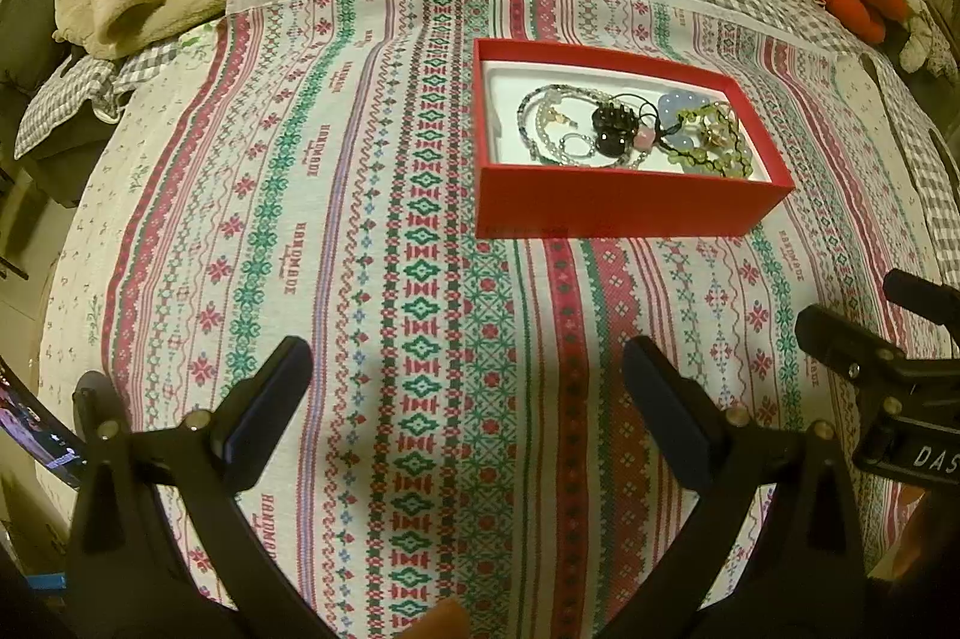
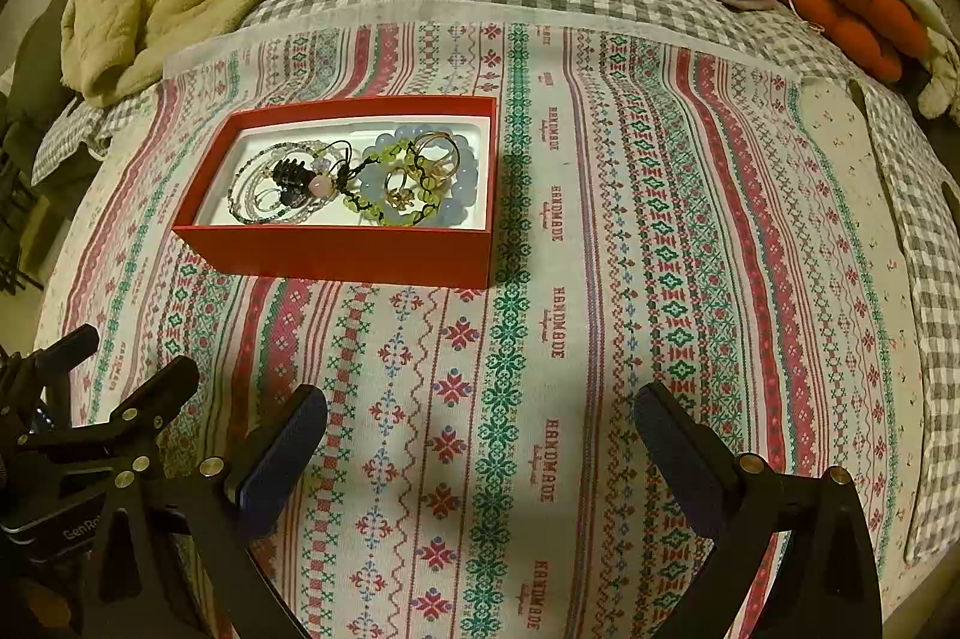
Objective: Organize jewelry
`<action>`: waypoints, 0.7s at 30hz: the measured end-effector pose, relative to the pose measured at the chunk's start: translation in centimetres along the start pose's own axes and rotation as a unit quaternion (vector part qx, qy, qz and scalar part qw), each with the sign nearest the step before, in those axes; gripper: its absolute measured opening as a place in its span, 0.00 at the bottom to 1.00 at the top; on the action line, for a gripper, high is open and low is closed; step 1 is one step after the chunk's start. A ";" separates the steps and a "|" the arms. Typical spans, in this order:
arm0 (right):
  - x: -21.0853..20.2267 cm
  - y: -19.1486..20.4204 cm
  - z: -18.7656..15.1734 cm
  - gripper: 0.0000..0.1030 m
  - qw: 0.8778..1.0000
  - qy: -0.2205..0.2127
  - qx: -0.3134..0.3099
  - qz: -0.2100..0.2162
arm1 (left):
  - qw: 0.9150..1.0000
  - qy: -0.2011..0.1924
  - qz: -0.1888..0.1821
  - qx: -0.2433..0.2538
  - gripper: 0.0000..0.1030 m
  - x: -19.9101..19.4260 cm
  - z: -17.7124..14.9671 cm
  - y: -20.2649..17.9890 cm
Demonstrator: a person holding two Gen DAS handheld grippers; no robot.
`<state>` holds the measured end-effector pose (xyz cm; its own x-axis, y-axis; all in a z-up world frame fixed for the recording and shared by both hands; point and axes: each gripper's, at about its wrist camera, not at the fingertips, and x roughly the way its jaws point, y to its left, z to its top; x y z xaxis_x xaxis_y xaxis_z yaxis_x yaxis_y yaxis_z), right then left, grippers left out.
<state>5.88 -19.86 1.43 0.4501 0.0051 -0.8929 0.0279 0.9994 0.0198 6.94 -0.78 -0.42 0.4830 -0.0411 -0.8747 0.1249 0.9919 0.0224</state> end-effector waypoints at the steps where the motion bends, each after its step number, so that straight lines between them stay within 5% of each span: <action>1: 0.0 0.0 0.0 1.00 1.000 0.000 0.000 0.000 | 1.000 0.000 0.000 0.000 0.99 0.0 0.0 0.0; 21: 0.1 0.1 -0.1 1.00 1.000 0.001 0.000 0.001 | 1.000 0.001 0.002 -0.004 0.99 0.1 -0.1 0.0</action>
<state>5.83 -19.77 1.31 0.4481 0.0066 -0.8939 0.0281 0.9994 0.0214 6.89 -0.77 -0.59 0.4813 -0.0364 -0.8758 0.1152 0.9931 0.0220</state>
